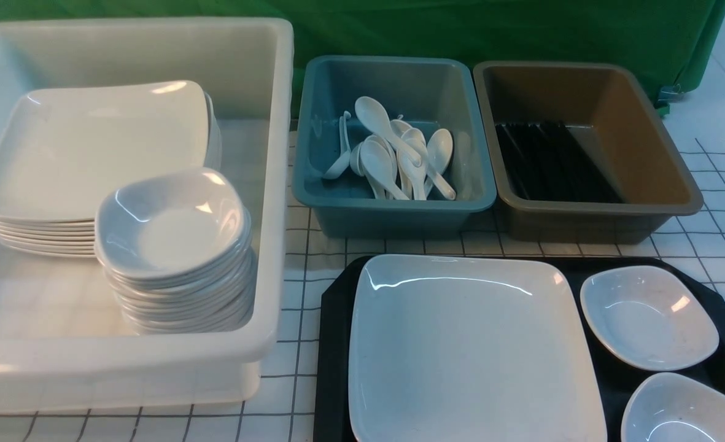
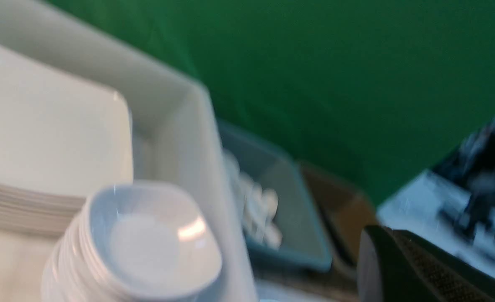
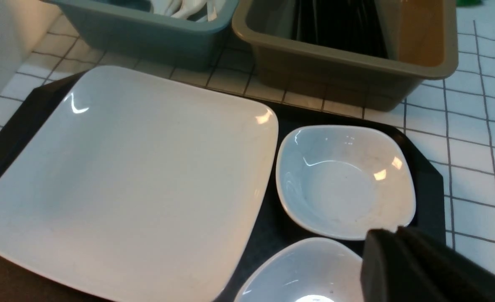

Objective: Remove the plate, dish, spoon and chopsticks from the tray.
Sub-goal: Use the left arm to grab a plate from the dinner plate

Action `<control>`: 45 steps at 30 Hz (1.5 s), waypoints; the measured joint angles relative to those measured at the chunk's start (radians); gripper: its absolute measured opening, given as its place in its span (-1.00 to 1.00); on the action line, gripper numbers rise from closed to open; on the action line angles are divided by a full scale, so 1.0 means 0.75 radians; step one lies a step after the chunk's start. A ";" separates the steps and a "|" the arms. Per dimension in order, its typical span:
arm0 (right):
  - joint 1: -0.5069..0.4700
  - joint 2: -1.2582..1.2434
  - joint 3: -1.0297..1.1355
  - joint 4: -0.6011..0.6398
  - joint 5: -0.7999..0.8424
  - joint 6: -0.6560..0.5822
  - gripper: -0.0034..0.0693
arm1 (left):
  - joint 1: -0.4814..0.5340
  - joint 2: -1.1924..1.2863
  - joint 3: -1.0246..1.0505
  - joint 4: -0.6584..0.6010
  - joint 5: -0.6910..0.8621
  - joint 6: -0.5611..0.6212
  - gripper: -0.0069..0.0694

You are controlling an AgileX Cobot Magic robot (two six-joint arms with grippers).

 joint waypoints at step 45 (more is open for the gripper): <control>0.000 0.000 0.000 0.000 -0.009 0.015 -0.68 | -0.820 2.026 -1.250 0.621 0.466 0.240 0.28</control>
